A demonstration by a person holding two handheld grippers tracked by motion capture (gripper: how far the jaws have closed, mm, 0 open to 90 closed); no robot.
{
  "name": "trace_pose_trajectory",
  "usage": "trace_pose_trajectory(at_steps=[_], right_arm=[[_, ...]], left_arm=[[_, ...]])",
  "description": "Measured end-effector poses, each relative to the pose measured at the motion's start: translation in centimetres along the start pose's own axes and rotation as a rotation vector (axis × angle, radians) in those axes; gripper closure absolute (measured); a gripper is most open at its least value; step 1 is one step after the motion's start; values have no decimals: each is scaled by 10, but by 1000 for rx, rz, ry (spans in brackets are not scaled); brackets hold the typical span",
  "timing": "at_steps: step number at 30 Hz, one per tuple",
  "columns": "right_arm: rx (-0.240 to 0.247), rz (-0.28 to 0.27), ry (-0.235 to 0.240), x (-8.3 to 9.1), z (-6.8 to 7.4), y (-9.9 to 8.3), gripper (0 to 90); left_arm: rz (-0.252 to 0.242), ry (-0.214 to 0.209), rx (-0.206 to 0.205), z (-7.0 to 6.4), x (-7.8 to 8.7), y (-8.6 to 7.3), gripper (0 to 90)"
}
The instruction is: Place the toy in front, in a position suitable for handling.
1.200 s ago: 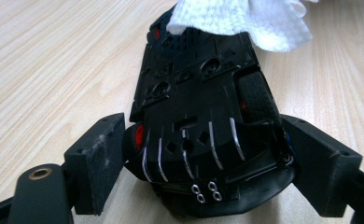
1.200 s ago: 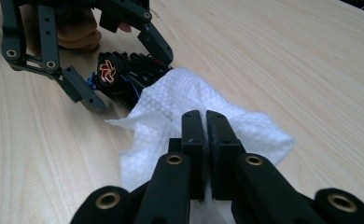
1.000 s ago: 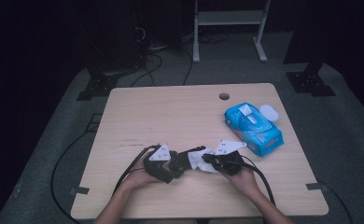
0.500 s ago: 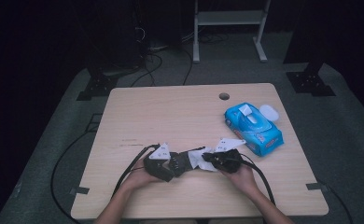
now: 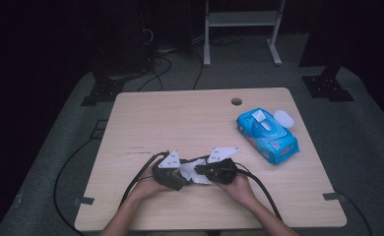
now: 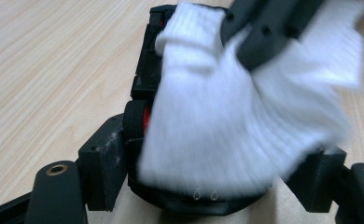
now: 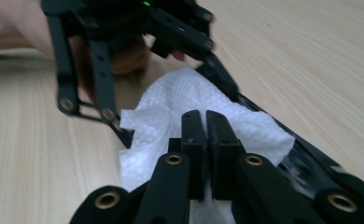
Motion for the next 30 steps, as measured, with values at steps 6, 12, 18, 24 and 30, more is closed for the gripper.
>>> trace_pose_trajectory(at_steps=[6, 12, 18, 24, 30], right_arm=[[-4, 3, 25, -13, 5, 4, 862], [-4, 29, -36, 3, -16, -3, 862], [-34, 58, -105, 25, -39, -15, 862], [-28, 52, -67, 24, -28, -14, 862], [0, 37, -4, 1, -6, -3, 862]], left_arm=[[4, 5, 3, 3, 1, -1, 246], [-5, 1, 6, 3, 1, -1, 246], [-10, 2, 8, 4, 1, 0, 246], [-9, 3, 7, 4, 1, 0, 246], [-1, 7, -6, 3, 1, -1, 246]])
Point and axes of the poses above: each handheld gripper's, and its own axes: x roughly backward along the jaws, y roughly out of its top, z roughly to its left, the point moved 8 cm from there along -x, roughly forward along the jaws, and after that the axes turned 12 degrees about -z, right-handed, at the moved point
